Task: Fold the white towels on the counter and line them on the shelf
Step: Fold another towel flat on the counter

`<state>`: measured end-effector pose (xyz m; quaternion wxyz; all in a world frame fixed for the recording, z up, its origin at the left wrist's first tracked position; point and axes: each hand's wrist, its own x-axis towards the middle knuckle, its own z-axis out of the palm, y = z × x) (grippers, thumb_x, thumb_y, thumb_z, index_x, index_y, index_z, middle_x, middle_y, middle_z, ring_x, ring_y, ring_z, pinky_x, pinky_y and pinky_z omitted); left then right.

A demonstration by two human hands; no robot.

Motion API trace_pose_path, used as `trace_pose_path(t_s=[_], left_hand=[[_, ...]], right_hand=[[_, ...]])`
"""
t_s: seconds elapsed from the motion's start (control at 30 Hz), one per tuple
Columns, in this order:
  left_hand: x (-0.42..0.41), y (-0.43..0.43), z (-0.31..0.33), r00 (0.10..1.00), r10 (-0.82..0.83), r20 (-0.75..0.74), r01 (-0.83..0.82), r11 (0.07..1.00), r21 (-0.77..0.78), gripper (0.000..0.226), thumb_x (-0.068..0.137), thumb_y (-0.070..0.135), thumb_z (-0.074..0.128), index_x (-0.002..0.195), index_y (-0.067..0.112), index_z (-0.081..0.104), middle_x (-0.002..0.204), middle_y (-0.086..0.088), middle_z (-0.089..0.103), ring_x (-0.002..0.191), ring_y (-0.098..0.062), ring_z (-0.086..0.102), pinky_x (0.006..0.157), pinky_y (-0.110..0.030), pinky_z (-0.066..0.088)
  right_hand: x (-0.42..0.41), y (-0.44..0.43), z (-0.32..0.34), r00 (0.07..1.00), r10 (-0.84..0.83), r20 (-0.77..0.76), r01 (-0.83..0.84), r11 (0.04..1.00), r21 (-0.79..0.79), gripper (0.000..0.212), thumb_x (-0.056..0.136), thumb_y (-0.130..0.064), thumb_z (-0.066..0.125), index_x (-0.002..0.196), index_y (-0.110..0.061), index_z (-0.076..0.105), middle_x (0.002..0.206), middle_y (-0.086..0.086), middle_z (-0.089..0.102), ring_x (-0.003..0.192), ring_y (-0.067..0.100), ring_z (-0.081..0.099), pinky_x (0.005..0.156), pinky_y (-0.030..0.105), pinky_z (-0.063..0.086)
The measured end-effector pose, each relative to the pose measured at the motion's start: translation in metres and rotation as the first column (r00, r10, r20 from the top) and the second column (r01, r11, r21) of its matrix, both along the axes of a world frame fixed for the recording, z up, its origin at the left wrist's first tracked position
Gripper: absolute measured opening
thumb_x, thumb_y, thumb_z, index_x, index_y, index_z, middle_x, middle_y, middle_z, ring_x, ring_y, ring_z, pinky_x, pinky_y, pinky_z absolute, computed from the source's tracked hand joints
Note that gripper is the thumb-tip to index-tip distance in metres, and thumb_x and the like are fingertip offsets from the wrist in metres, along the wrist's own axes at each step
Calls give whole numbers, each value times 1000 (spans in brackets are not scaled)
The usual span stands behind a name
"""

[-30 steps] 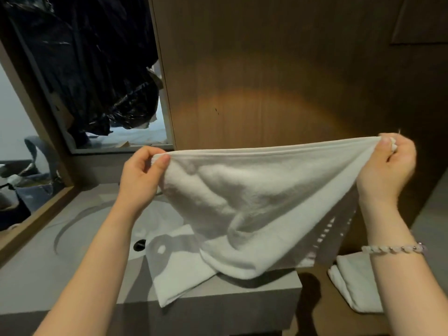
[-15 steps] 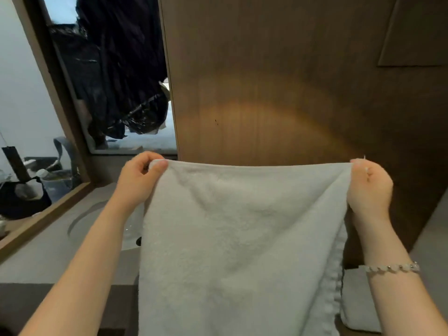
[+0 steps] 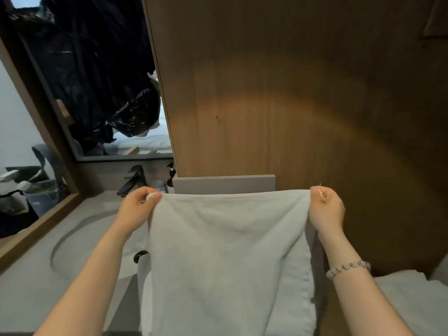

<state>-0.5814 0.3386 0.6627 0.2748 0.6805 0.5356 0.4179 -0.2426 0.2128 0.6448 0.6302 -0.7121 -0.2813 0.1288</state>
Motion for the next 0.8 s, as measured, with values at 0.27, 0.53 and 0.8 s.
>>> trace_pose_path(t_s=[0.27,0.53,0.8], left_hand=[[0,122,-47,999,-41,-20,37,987,-154,10,93,16,56,88,9,61,80,-2,59,70,-12,52,60,-18,39],[0,189,-123,989,-67,-130,22,948,-317,9,88,13,63,79,13,63,79,-6,60,67,-19,53,53,-13,39],[5,217,-151,994,-14,-105,-26,928,-371,24,68,37,56,74,16,65,74,-3,61,73,-19,53,61,-25,39]], right_hand=[[-7,112,-43,994,-72,-80,56,980,-189,26,99,-23,45,114,-6,58,101,3,55,94,20,50,80,29,40],[-1,181,-98,979,-158,-130,92,908,-410,24,96,-19,51,111,-3,61,116,16,61,110,32,54,87,30,39],[6,212,-142,995,-39,95,87,810,-580,21,98,-24,43,101,-10,59,105,16,64,94,33,57,84,37,47]])
